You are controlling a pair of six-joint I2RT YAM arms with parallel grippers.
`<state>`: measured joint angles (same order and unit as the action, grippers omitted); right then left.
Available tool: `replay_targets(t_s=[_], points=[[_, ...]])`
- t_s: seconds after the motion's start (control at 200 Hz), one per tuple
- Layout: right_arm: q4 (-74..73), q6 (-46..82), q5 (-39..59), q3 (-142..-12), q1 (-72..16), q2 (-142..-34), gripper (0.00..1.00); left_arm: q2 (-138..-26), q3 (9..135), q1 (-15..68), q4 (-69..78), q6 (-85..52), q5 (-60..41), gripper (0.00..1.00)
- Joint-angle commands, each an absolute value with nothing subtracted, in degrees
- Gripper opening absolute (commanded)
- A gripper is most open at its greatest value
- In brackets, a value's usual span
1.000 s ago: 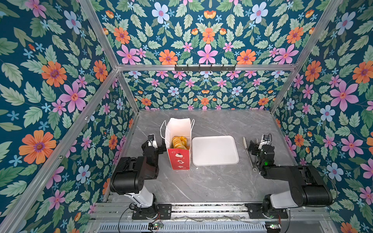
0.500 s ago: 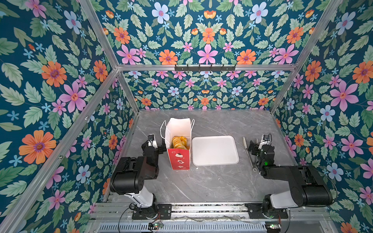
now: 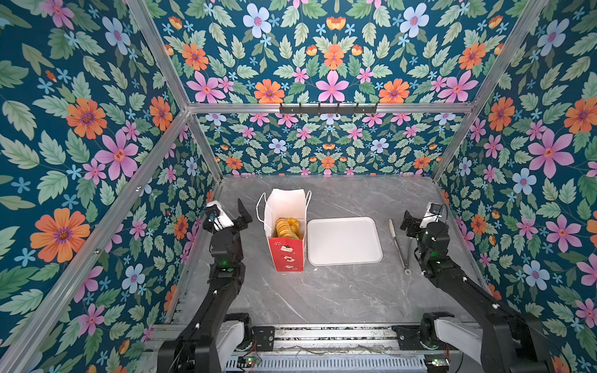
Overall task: Take the fake bread out of the paper bag
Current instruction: 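Move the left gripper to the paper bag rim while the right gripper approaches the tongs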
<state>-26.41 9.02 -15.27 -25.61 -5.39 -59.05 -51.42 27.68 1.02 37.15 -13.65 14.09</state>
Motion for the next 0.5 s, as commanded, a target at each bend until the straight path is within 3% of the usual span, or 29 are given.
replay_targets(t_s=[0.0, 0.11, 0.295, 0.495], points=[[-10.4, 8.2, -16.0, -27.8, -11.0, -52.1, 0.99, -44.8, 35.2, 1.1, 6.6, -26.7, 11.7, 0.94], [-1.3, 7.4, -16.6, -30.4, -17.2, -45.6, 0.99, -35.6, 39.3, 1.1, -7.7, -28.9, -2.0, 0.93], [8.3, 16.9, -9.6, -33.3, -17.9, -44.3, 0.99, -27.5, 48.1, 1.1, -29.5, -25.9, -22.1, 0.91], [8.0, 18.9, -6.0, -34.1, -18.0, -49.8, 0.99, -30.7, 48.0, 1.1, -32.3, -23.6, -33.3, 0.88]])
